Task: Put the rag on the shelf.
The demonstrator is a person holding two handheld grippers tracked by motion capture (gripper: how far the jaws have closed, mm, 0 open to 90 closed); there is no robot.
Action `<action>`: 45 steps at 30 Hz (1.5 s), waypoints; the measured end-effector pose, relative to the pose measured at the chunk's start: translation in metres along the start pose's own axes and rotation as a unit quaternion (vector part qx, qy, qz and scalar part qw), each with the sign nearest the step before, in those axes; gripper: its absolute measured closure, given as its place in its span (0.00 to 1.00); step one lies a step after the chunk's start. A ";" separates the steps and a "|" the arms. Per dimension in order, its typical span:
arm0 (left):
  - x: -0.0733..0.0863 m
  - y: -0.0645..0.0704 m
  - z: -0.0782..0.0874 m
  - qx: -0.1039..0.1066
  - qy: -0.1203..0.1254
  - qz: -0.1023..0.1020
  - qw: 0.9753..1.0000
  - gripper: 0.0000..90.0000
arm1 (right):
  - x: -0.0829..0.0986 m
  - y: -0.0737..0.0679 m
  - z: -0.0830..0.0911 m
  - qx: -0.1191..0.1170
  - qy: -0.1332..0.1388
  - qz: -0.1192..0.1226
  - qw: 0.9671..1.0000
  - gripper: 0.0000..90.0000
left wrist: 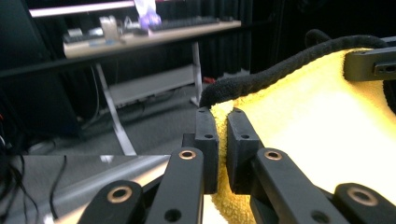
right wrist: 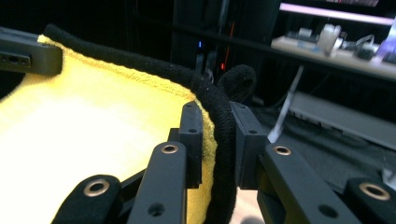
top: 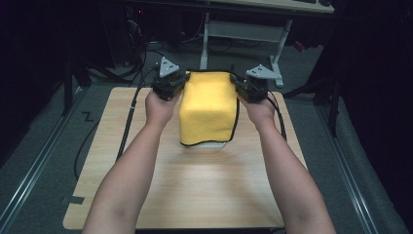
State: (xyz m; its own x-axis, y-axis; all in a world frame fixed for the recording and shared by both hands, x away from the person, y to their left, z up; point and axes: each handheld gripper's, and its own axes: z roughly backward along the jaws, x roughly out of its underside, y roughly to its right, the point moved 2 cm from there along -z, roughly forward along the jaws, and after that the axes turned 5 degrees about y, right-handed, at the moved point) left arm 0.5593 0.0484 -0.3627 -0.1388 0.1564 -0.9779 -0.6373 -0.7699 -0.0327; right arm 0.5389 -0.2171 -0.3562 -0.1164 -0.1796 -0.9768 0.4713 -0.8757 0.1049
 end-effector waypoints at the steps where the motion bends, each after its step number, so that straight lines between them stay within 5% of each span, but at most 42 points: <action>1: 0.006 -0.002 -0.002 -0.001 -0.010 0.006 1.000 0.94 | 0.004 0.000 -0.003 -0.004 -0.008 0.000 1.000 0.86; 9: 0.037 -0.004 -0.005 0.020 -0.043 0.025 0.999 0.95 | 0.037 -0.002 -0.007 -0.033 -0.042 -0.001 0.999 0.86; 20: 0.069 -0.004 -0.005 0.039 -0.086 0.066 0.993 0.96 | 0.064 -0.007 -0.012 -0.038 -0.082 -0.011 0.996 0.86; 38: 0.106 0.001 0.001 0.066 -0.101 0.103 0.987 0.94 | 0.096 -0.002 -0.017 -0.047 -0.100 -0.094 0.989 0.77; 45: 0.106 0.001 0.004 0.063 -0.099 0.106 0.987 0.86 | 0.092 0.002 -0.015 -0.026 -0.100 -0.079 0.992 0.67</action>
State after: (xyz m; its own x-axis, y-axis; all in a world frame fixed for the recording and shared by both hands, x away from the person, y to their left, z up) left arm 0.5410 0.0672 -0.4659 -0.4176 0.1278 -0.8996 -0.6659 -0.7167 0.2073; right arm 0.5425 -0.2286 -0.4483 -0.3605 -0.1312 -0.9235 0.4771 -0.8767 -0.0617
